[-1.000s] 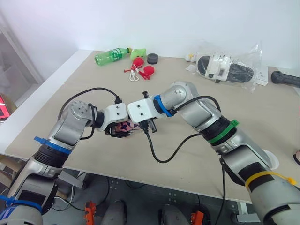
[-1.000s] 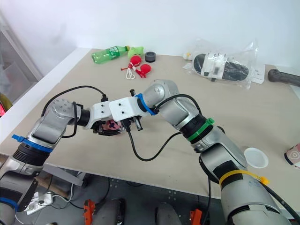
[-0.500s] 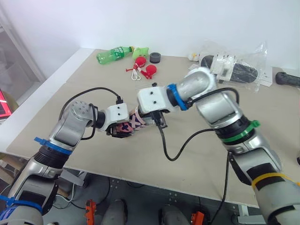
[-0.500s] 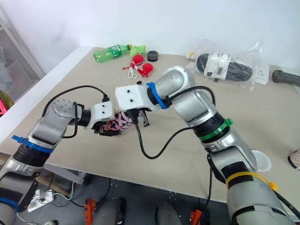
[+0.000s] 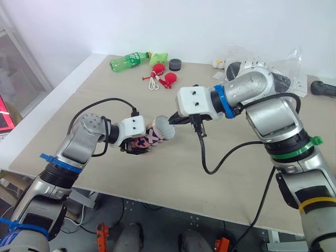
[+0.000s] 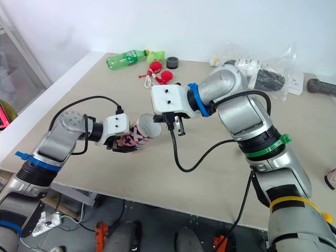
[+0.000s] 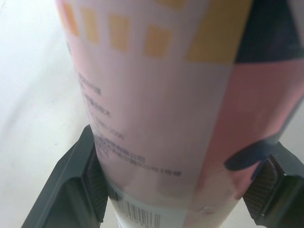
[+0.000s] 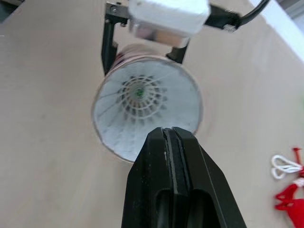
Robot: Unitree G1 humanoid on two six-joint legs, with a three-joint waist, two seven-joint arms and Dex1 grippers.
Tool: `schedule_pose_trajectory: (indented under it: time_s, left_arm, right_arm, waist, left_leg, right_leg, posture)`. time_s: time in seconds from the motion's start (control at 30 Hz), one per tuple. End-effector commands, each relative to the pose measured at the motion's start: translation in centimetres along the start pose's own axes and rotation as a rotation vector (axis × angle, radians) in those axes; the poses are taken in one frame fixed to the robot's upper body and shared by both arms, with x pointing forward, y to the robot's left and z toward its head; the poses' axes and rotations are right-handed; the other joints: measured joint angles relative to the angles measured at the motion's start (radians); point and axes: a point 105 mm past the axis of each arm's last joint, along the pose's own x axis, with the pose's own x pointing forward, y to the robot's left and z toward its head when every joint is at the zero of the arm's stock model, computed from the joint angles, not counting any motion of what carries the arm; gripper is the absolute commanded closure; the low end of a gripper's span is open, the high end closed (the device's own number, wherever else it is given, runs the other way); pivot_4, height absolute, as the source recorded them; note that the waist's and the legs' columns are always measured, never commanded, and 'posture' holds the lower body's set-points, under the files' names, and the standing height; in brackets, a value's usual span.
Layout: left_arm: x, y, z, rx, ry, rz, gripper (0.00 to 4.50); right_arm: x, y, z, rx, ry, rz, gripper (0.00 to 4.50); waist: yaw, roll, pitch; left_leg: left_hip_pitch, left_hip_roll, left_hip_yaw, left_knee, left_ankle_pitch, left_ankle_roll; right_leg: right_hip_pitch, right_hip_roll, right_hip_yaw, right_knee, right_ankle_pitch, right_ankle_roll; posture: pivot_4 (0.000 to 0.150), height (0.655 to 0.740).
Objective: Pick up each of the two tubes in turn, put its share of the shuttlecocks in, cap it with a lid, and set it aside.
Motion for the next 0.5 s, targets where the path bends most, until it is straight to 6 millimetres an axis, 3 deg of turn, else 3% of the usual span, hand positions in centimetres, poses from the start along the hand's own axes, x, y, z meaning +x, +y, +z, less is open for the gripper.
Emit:
schedule_pose_trajectory:
  time_s: [0.03, 0.27, 0.4, 0.5]
  left_arm:
    - [2.1, -2.2, -0.9, -0.04, 0.013, -0.11, 1.44]
    - [2.2, -1.1, 0.9, -0.021, -0.103, -0.041, 1.44]
    - [2.1, -0.4, 2.7, -0.047, -0.255, 0.004, 1.44]
    - [2.1, -0.1, 3.3, -0.046, -0.296, 0.031, 1.44]
  right_arm:
    - [-0.3, -0.2, 0.9, -0.044, -0.005, -0.026, 4.33]
    - [-4.8, -0.4, 0.0, 0.08, -0.067, -0.112, 4.33]
    - [-9.2, 1.4, -3.0, 0.198, -0.008, -0.117, 4.33]
    - [-12.3, 2.4, -5.8, 0.24, 0.139, -0.114, 4.33]
  waist:
    - [0.001, 0.0, 0.0]
    - [0.019, 0.0, 0.001]
    - [0.025, -0.004, 0.003]
    - [0.02, -0.004, 0.004]
  left_leg:
    - [0.0, 0.0, 0.0, 0.0, 0.0, 0.0]
    - [-0.001, -0.005, -0.001, 0.0, 0.0, 0.0]
    - [-0.005, -0.007, 0.002, 0.001, 0.0, 0.0]
    - [-0.018, -0.007, 0.003, 0.005, 0.0, 0.001]
  right_leg:
    - [0.0, 0.0, 0.0, 0.0, 0.0, 0.0]
    - [0.0, -0.005, -0.002, -0.001, -0.002, 0.003]
    - [0.0, -0.013, -0.007, -0.002, -0.003, 0.005]
    - [-0.005, -0.013, -0.007, -0.003, -0.002, 0.008]
  posture:
    - [0.15, 0.74]
    - [0.15, 0.74]
    - [0.15, 0.74]
    - [0.15, 0.74]
